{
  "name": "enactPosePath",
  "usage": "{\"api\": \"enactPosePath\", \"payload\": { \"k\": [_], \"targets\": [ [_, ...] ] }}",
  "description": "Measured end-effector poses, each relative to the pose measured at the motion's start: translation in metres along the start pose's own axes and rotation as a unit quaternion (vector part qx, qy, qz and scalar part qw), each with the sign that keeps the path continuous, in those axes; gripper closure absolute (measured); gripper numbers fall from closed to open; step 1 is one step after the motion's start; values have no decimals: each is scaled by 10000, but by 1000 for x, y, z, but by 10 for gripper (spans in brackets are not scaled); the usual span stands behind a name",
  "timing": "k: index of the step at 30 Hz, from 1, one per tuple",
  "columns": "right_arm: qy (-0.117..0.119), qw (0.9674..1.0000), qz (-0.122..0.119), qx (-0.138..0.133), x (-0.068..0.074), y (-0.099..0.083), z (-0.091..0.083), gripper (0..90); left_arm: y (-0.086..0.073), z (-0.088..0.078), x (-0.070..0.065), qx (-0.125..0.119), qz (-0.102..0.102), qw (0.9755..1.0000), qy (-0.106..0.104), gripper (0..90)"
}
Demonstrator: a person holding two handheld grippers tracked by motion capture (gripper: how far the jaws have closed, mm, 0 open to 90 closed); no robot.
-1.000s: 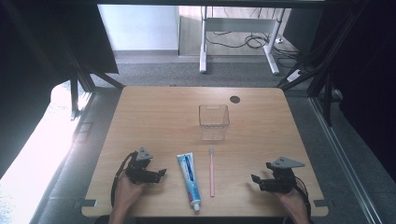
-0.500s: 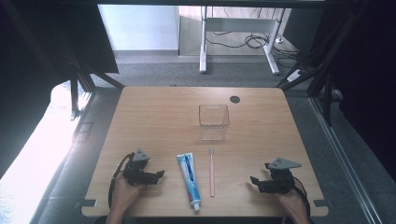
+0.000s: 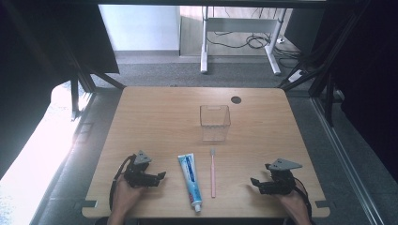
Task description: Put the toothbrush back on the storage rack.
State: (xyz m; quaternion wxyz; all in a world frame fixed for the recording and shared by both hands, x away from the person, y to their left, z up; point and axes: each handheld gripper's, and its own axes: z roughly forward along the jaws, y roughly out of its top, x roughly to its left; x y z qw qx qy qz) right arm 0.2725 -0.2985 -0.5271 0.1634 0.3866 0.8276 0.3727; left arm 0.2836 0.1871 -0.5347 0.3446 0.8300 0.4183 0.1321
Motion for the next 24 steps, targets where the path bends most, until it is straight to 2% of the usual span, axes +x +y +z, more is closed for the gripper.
{"api": "enactPosePath", "payload": {
  "k": [11,14,24],
  "targets": [
    [188,9998,2,-36,2,5,-1,126,0,2,-1,21,100,9999,49,130],
    [239,9997,27,42,3,8,-1,132,0,2,-1,39,123,9999,81,130],
    [496,9974,437,295,3,17,0,141,0,2,-1,33,132,9999,104,130]
  ]
}}
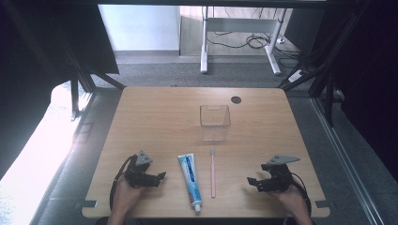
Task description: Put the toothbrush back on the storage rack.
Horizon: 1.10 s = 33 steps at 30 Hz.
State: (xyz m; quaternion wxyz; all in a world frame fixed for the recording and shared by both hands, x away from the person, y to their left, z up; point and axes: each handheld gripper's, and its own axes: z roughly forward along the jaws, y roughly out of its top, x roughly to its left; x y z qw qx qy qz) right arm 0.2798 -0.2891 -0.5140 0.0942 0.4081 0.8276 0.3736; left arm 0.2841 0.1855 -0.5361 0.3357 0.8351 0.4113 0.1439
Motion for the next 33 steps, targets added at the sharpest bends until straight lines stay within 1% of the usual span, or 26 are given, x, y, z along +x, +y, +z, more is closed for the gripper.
{"api": "enactPosePath", "payload": {
  "k": [3,4,5,6,9,10,13,15,17,19,20,25,28,30,33],
  "targets": [
    [-43,10000,-16,43,2,3,0,186,0,0,0,8,6,10000,4,130],
    [-43,10000,-16,43,2,3,0,186,0,0,0,8,6,10000,4,130],
    [-37,10000,-15,76,3,5,0,217,0,0,0,5,3,10000,-2,130],
    [-40,9999,-22,90,6,7,0,312,0,0,0,2,17,10000,-1,131],
    [-13,9999,-36,134,9,11,0,429,0,0,-1,-2,22,10000,-14,131],
    [31,9998,-42,179,10,13,1,473,1,0,-1,1,28,10000,-15,131],
    [170,9994,-160,253,13,16,4,607,0,0,-1,-6,34,10000,-14,131],
    [251,9989,-268,302,16,17,6,662,1,0,-1,2,46,10000,-8,131],
    [234,9984,-382,357,19,19,8,715,1,0,-1,2,48,10000,-2,131],
    [330,9979,-416,377,21,20,10,779,1,0,-1,-9,49,10000,-2,131],
    [336,9977,-446,375,22,21,10,802,1,0,-1,-7,49,10000,-2,131],
    [482,9967,-520,400,26,25,15,899,1,1,-2,-12,57,10000,3,132],
    [593,9963,-485,390,29,27,17,900,1,0,-2,-11,69,10000,1,132],
    [620,9961,-494,384,30,29,20,900,1,0,-2,-15,75,10000,3,132],
    [646,9956,-611,298,33,31,23,900,1,0,-2,-23,76,10000,7,132]
  ]
}}
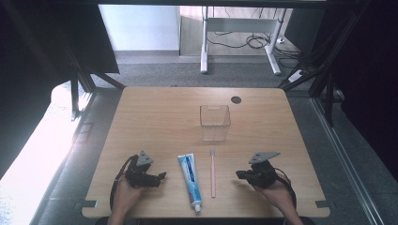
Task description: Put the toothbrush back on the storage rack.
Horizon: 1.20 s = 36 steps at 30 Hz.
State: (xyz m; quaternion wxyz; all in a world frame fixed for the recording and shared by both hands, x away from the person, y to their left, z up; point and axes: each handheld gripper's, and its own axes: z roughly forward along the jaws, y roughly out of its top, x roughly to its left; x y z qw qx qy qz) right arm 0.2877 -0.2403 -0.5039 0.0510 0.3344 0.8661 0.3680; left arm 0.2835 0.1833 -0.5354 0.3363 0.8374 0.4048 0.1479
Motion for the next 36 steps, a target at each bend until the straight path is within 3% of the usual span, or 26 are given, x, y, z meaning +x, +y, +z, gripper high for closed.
{"api": "enactPosePath", "payload": {
  "k": [4,25,36],
  "targets": [
    [13,9999,-101,-98,3,4,5,900,0,0,0,13,33,10000,-2,131],
    [621,9971,-416,125,40,29,41,900,1,-1,0,-42,50,10000,-14,131],
    [677,9957,-568,288,56,35,65,900,2,-1,-1,-50,56,10000,-42,131]
  ]
}}
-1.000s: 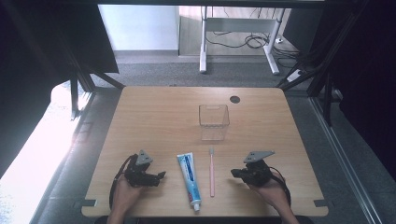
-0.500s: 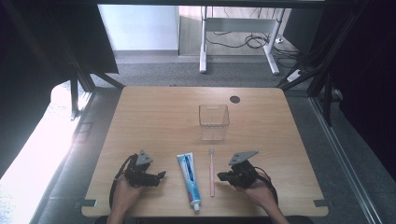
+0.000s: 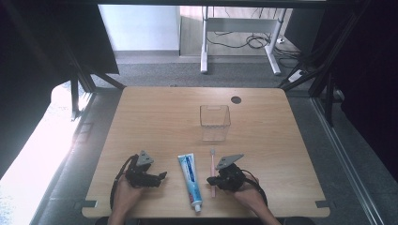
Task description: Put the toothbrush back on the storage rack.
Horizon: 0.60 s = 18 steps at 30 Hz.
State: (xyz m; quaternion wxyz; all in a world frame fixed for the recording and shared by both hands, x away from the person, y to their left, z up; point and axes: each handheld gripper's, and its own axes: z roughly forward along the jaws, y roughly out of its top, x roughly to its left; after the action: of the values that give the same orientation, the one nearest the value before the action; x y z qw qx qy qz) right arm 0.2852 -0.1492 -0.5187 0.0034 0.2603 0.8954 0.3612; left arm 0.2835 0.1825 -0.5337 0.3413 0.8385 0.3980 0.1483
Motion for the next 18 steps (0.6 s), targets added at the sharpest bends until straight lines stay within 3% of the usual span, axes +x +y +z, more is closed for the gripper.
{"api": "enactPosePath", "payload": {
  "k": [6,18],
  "targets": [
    [-30,9999,-16,121,1,-3,5,900,0,1,-1,16,7,10000,9,131],
    [-224,9994,163,200,-11,-14,-10,900,0,2,-1,40,24,10000,5,132]
  ]
}}
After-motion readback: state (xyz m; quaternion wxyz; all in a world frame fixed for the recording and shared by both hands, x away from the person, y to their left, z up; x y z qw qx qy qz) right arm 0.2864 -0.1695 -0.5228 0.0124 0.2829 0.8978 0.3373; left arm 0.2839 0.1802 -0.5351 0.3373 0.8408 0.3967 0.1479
